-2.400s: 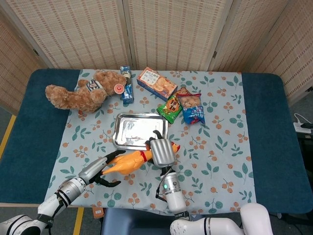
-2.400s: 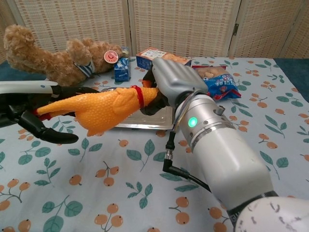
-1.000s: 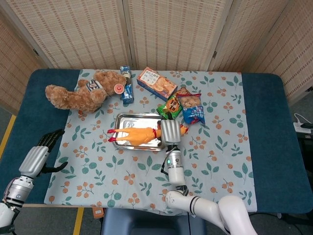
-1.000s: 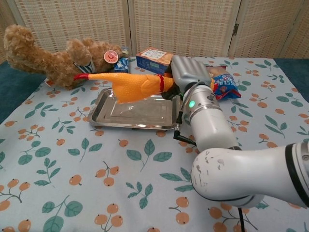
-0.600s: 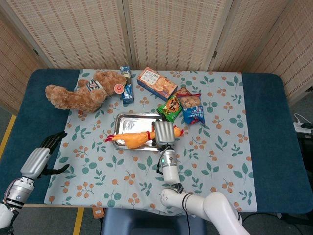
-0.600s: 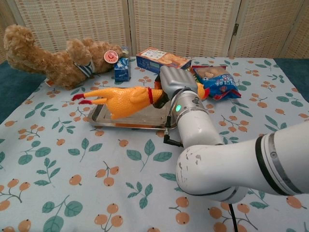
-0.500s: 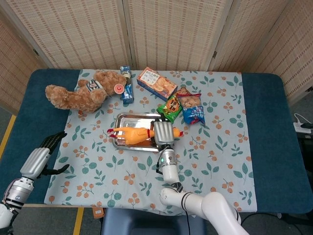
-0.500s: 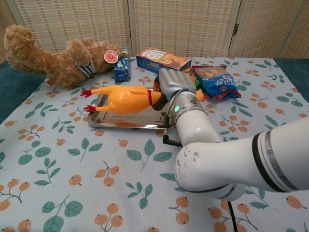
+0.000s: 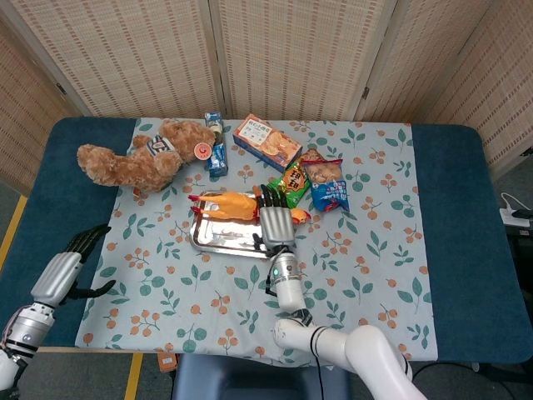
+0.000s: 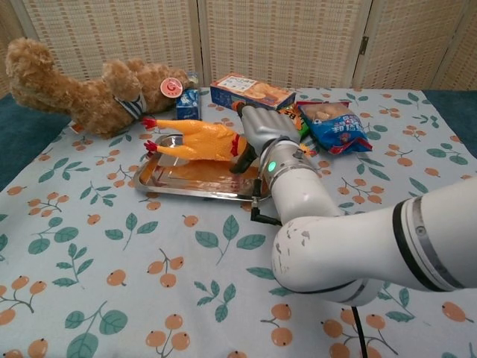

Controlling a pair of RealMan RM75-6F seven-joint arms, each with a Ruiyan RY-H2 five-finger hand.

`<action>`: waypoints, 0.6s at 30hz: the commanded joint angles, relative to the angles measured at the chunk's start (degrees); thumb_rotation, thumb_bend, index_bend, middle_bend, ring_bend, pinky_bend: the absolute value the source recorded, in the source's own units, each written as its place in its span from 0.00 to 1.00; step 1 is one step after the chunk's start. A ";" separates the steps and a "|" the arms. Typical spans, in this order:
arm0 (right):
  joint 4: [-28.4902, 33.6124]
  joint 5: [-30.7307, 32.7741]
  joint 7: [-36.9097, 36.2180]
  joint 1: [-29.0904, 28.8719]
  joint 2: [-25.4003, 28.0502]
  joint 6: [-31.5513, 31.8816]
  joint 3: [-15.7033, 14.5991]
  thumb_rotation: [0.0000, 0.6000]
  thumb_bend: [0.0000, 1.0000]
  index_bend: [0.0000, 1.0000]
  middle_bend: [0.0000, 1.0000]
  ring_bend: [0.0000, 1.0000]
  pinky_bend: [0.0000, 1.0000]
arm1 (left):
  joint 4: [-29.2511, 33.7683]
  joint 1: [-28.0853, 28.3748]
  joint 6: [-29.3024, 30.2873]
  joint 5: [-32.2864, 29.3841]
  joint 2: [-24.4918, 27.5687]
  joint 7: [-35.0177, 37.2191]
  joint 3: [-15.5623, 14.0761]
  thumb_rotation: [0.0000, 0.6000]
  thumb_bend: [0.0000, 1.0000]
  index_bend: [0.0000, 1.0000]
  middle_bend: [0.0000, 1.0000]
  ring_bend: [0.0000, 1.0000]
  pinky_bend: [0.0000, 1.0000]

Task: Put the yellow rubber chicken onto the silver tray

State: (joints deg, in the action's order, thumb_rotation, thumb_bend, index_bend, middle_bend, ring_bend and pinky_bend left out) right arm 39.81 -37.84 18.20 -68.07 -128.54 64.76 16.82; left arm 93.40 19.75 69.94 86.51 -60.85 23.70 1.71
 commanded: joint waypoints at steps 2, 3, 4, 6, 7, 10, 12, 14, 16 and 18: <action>25.68 -7.38 3.84 8.75 12.43 7.63 -3.78 1.00 0.13 0.00 0.00 0.00 0.00 | 0.49 -0.51 0.58 -0.39 0.32 -1.17 -0.02 1.00 0.26 0.00 0.00 0.00 0.00; 31.69 -8.43 4.82 10.41 15.55 8.99 -4.88 1.00 0.13 0.00 0.00 0.00 0.00 | 0.58 -0.68 0.71 -0.51 0.40 -1.83 -0.09 1.00 0.26 0.00 0.00 0.00 0.00; 37.70 -9.40 5.90 11.94 18.87 10.21 -5.95 1.00 0.13 0.00 0.00 0.00 0.00 | 0.66 -0.88 0.84 -0.63 0.49 -2.58 -0.19 1.00 0.27 0.00 0.00 0.00 0.00; 50.56 -11.30 9.08 15.00 26.78 12.57 -8.61 1.00 0.13 0.00 0.00 0.00 0.00 | 0.96 -1.53 1.48 -0.78 0.59 -4.32 -0.48 1.00 0.27 0.00 0.00 0.00 0.00; 55.22 -12.22 10.44 16.12 30.02 13.50 -9.82 1.00 0.13 0.00 0.00 0.00 0.00 | 1.03 -1.89 1.97 -0.81 0.56 -5.16 -0.58 1.00 0.27 0.00 0.00 0.00 0.00; 66.95 -16.29 14.64 19.34 39.62 16.40 -14.31 1.00 0.13 0.00 0.00 0.00 0.00 | 1.39 -3.59 4.53 -0.60 0.32 -7.77 -1.00 1.00 0.28 0.00 0.00 0.00 0.00; 72.27 -19.93 16.97 21.38 45.23 17.88 -17.95 1.00 0.13 0.00 0.00 0.00 0.00 | 2.30 -4.76 5.74 -0.52 1.00 -10.10 -1.60 1.00 0.30 0.00 0.00 0.00 0.00; 76.02 -24.00 19.16 23.52 50.03 19.36 -21.89 1.00 0.13 0.00 0.00 0.00 0.00 | 4.07 -5.81 7.07 -0.39 2.20 -13.08 -2.00 1.00 0.30 0.00 0.00 0.00 0.00; 78.05 -27.81 20.66 25.68 53.32 20.83 -25.41 1.00 0.13 0.00 0.00 0.00 0.00 | 5.45 -6.92 9.29 0.03 3.08 -16.18 -2.00 1.00 0.31 0.00 0.00 0.00 0.00; 78.70 -32.48 21.45 28.82 56.09 23.10 -29.28 1.00 0.13 0.00 0.00 0.00 0.00 | 6.59 -8.87 13.32 0.49 3.43 -19.85 -1.71 1.00 0.31 0.00 0.00 0.00 0.00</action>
State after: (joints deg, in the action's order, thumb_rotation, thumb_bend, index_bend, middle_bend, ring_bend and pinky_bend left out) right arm 112.26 -60.15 34.13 -46.98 -81.26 81.73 -2.98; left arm 98.04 13.21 79.22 86.39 -58.48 7.65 0.06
